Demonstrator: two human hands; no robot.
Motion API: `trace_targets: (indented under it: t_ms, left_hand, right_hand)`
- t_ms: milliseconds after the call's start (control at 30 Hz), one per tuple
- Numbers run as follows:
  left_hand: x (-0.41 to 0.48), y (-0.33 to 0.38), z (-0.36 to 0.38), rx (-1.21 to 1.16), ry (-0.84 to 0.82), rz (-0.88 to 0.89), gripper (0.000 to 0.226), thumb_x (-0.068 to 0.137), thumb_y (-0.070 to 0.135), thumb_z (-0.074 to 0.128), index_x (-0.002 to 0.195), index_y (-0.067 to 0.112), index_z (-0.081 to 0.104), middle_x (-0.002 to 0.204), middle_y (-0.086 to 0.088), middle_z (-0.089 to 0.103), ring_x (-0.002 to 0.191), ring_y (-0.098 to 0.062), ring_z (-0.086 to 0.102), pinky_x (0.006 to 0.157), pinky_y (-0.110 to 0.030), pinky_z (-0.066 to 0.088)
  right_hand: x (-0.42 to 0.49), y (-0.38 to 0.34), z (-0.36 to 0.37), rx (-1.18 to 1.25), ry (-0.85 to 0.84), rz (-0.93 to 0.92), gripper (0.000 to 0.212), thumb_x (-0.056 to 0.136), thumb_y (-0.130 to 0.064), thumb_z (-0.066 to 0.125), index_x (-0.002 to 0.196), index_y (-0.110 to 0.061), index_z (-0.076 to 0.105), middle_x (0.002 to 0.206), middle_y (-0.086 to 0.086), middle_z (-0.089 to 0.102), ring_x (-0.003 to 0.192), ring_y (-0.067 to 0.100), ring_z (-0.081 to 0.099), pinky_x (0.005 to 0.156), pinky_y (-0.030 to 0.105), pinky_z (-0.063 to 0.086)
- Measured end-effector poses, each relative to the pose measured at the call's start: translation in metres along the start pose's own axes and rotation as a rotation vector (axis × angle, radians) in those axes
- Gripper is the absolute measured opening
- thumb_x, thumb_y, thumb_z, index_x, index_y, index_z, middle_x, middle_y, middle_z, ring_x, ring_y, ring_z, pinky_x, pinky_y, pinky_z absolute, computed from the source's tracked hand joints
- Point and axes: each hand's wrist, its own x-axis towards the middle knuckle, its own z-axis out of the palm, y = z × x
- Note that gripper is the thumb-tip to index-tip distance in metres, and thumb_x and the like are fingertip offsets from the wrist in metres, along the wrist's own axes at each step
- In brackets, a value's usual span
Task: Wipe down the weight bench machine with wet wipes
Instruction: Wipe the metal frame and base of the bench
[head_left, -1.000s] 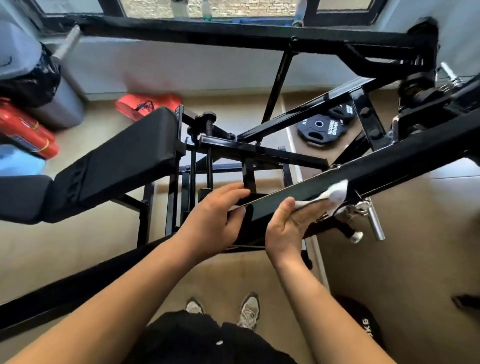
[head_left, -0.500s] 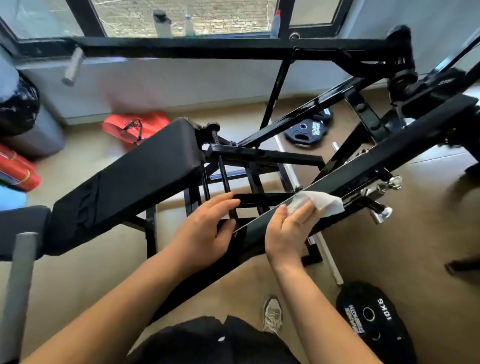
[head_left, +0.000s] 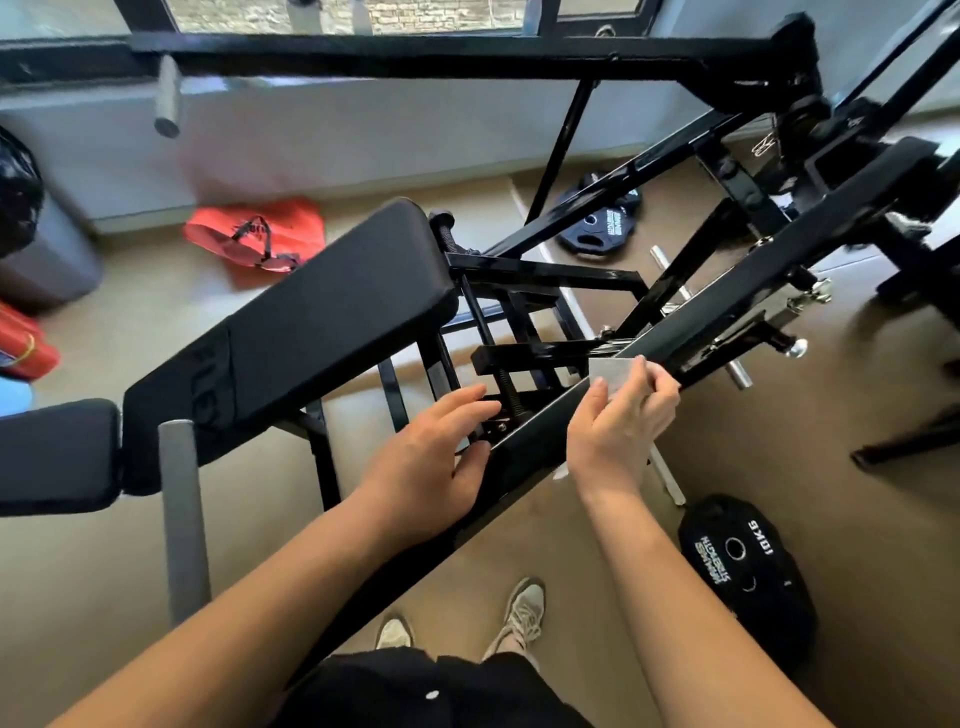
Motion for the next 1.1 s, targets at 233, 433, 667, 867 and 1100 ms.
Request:
trace_targets:
  t_ms: [233,433,667,867,1100]
  left_hand:
    - [-0.001,-0.004,0.008,0.012,-0.057,-0.123,0.049,0.104,0.028,0.056,0.152,0.025,0.048,0.159,0.009,0.043,0.148,-0.01,0.037,0.122,-0.028,0.03]
    - [-0.005,-0.003,0.018,-0.039,-0.076,-0.267,0.052,0.106,0.036,0.052,0.155,0.025,0.042,0.155,0.007,0.048,0.145,-0.012,0.041,0.12,-0.032,0.035]
    - [-0.016,0.006,0.018,-0.048,0.036,-0.313,0.052,0.105,0.032,0.055,0.154,0.023,0.044,0.151,0.006,0.052,0.137,-0.011,0.048,0.113,-0.026,0.038]
    - [-0.054,-0.01,-0.008,-0.043,0.02,-0.292,0.052,0.104,0.029,0.057,0.154,0.025,0.044,0.152,0.008,0.051,0.142,-0.01,0.044,0.119,-0.028,0.035]
    - [-0.114,-0.067,-0.057,-0.028,-0.007,-0.196,0.049,0.104,0.026,0.057,0.153,0.025,0.046,0.152,0.008,0.052,0.142,-0.01,0.045,0.119,-0.035,0.038]
  right_hand:
    - [0.025,0.011,0.005,0.102,-0.188,0.026,0.065,0.106,-0.018,0.031,0.161,0.004,0.004,0.17,0.017,-0.019,0.156,0.026,-0.024,0.124,0.03,-0.018]
    - [0.059,0.008,-0.006,0.235,-0.254,0.195,0.084,0.098,-0.044,0.028,0.163,-0.004,-0.006,0.165,0.014,-0.034,0.155,0.024,-0.027,0.126,0.033,-0.013]
    - [-0.067,-0.018,0.01,0.304,-0.474,0.063,0.089,0.104,-0.063,0.013,0.159,-0.004,-0.022,0.154,0.014,-0.051,0.146,0.023,-0.045,0.123,0.039,-0.022]
    - [-0.058,-0.02,0.006,0.276,-0.438,0.139,0.086,0.108,-0.053,0.03,0.158,-0.013,-0.028,0.154,0.008,-0.053,0.148,0.019,-0.041,0.128,0.048,-0.008]
    - [-0.136,-0.064,0.026,0.228,-0.306,0.189,0.086,0.106,-0.051,0.026,0.159,0.001,-0.016,0.163,0.021,-0.035,0.154,0.026,-0.029,0.128,0.046,-0.01]
